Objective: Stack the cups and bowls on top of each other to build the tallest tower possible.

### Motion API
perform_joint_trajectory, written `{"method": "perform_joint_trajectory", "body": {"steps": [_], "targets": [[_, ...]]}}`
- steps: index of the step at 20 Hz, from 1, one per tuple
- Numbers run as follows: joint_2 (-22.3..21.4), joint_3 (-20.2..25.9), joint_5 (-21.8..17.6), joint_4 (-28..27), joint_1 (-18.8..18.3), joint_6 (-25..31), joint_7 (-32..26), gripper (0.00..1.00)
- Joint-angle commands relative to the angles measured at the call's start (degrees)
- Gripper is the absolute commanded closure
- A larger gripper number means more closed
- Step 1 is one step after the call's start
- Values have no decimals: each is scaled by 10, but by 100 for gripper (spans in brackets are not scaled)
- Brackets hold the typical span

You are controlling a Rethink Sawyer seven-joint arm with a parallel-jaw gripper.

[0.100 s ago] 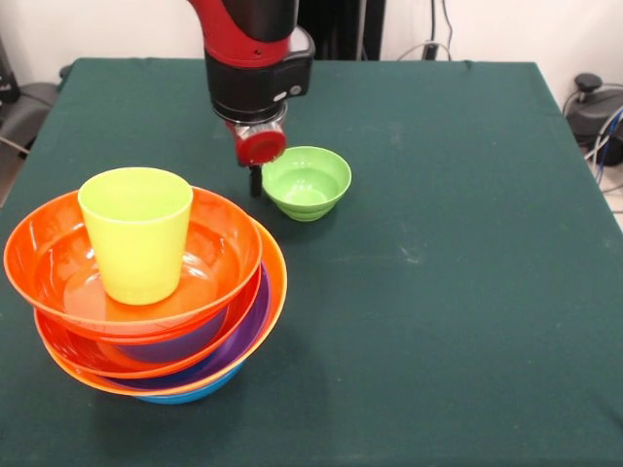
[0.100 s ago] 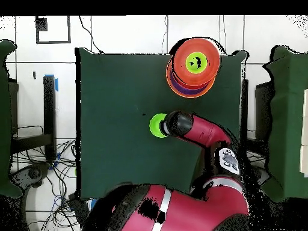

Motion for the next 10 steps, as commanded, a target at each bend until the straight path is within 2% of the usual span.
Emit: {"method": "perform_joint_trajectory", "body": {"steps": [1,10], "targets": [[22,65,4,-5,20,-46,33,0],[54,43,34,-35,60,-62,81,0]]}}
